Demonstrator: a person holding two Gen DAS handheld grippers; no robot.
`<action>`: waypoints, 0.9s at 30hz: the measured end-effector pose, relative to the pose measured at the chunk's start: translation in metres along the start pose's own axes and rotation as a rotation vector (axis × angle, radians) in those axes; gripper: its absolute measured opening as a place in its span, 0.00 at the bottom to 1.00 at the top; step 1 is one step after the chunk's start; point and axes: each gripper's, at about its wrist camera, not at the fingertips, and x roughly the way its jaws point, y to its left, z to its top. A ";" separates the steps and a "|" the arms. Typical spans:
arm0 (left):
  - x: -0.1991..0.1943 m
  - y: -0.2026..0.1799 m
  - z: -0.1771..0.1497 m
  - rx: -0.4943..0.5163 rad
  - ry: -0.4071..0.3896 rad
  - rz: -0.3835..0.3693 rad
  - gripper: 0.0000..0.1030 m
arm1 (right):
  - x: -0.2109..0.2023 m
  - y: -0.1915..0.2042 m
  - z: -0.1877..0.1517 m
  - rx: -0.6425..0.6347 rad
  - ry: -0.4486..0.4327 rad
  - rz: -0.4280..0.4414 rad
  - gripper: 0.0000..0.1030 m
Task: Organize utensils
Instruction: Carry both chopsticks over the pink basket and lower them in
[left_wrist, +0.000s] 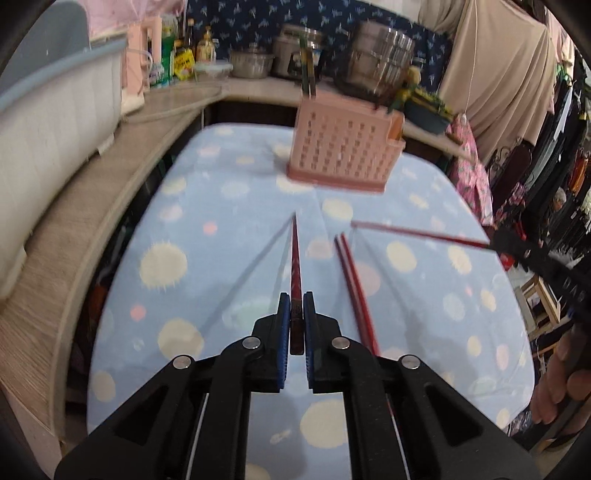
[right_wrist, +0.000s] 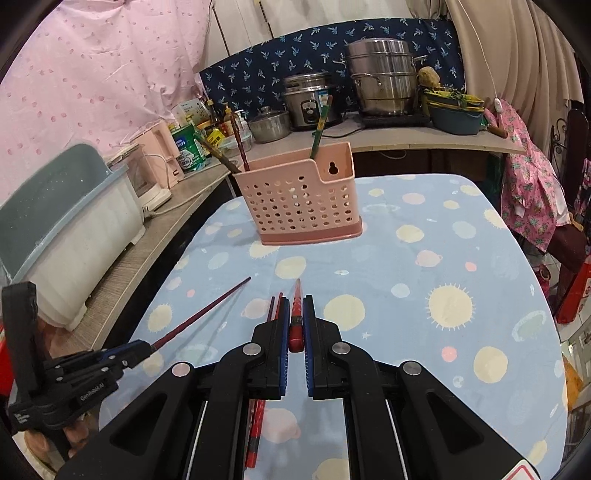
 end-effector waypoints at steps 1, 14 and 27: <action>-0.005 0.000 0.010 -0.002 -0.022 -0.001 0.07 | -0.001 0.000 0.006 -0.003 -0.013 0.001 0.06; -0.018 -0.026 0.127 0.025 -0.191 0.004 0.06 | 0.006 0.000 0.085 0.005 -0.117 0.034 0.06; -0.054 -0.043 0.238 -0.012 -0.375 -0.064 0.06 | -0.008 0.000 0.199 0.053 -0.279 0.127 0.06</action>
